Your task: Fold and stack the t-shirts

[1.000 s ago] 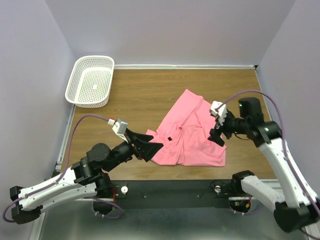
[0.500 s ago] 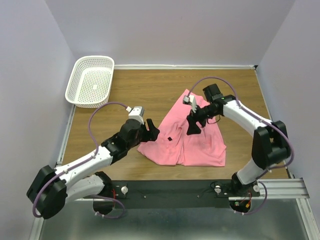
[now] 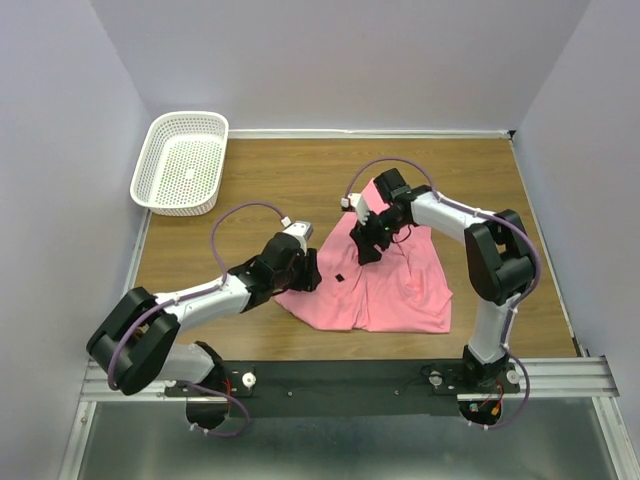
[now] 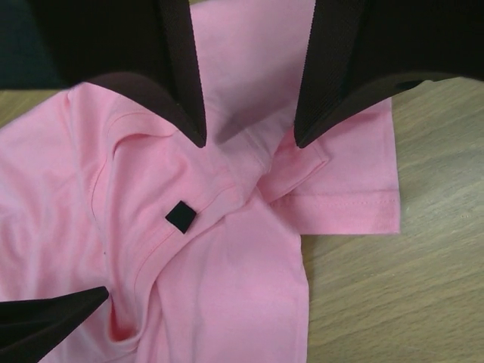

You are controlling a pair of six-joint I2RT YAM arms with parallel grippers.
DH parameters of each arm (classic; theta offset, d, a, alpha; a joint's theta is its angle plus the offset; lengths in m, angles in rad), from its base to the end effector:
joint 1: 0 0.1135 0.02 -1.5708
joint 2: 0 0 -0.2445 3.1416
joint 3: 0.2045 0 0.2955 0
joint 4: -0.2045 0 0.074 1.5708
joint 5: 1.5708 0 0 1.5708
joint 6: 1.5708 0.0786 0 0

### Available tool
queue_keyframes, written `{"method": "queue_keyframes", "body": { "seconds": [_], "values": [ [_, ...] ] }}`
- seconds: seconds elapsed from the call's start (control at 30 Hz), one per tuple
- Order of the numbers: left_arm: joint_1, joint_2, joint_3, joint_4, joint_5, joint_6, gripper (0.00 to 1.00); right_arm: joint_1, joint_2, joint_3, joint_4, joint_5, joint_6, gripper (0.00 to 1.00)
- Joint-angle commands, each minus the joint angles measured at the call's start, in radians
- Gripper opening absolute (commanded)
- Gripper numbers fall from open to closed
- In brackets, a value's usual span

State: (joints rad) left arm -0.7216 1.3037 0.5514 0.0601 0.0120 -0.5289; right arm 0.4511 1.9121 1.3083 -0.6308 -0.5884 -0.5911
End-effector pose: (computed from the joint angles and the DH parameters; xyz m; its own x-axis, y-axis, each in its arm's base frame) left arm 0.2435 -0.2155 0.0980 -0.7505 -0.0117 -0.6608 0.3345 0.8556 -0.3951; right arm 0.3590 0.2224 0.0974 -0.4115 -0.7144 -0.5659 -0.9114 0.3260 0.2512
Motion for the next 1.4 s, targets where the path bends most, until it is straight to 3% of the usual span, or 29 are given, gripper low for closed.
{"method": "queue_keyframes", "body": {
  "seconds": [0.0,0.1,0.13,0.2,0.23,0.27,0.3,0.33,0.53,0.7,0.9,0.97,1.17,1.37],
  "values": [
    [0.005,0.032,0.057,0.021,0.012,0.036,0.55,0.014,0.024,0.031,0.028,0.061,0.034,0.68],
    [0.004,0.06,0.082,0.017,0.025,0.05,0.36,0.017,0.039,0.035,0.031,0.058,0.056,0.59],
    [0.005,0.065,0.091,0.012,0.029,0.055,0.26,0.018,0.048,0.037,0.029,0.058,0.06,0.48],
    [0.005,0.062,0.097,0.006,0.039,0.056,0.17,0.023,0.054,0.039,0.029,0.053,0.066,0.35],
    [0.005,0.057,0.099,0.003,0.042,0.056,0.05,0.024,0.053,0.037,0.028,0.053,0.073,0.28],
    [0.005,0.036,0.099,0.0,0.048,0.056,0.02,0.026,0.045,0.034,0.028,0.053,0.074,0.11],
    [0.004,0.02,0.097,-0.002,0.057,0.058,0.0,0.026,0.013,0.029,0.028,0.065,0.079,0.02],
    [0.005,0.003,0.099,-0.011,0.062,0.06,0.0,0.024,-0.01,0.026,0.028,0.076,0.082,0.0],
    [0.004,-0.226,0.2,-0.084,0.094,0.089,0.0,0.024,-0.327,0.118,0.014,0.231,0.145,0.01],
    [-0.001,-0.368,0.491,-0.074,0.14,0.151,0.0,0.024,-0.531,0.371,0.008,0.38,0.172,0.01],
    [-0.071,-0.287,0.911,0.015,0.193,0.24,0.0,-0.006,-0.622,0.773,-0.015,0.432,0.189,0.0],
    [-0.149,-0.242,1.049,0.044,0.18,0.288,0.0,-0.035,-0.651,0.834,0.005,0.43,0.203,0.01],
    [-0.363,-0.124,1.303,0.099,0.178,0.357,0.0,-0.097,-0.703,1.054,0.031,0.38,0.264,0.01],
    [-0.567,-0.034,1.389,0.106,0.103,0.461,0.0,-0.13,-0.677,1.189,0.029,0.384,0.32,0.01]
  ]
}}
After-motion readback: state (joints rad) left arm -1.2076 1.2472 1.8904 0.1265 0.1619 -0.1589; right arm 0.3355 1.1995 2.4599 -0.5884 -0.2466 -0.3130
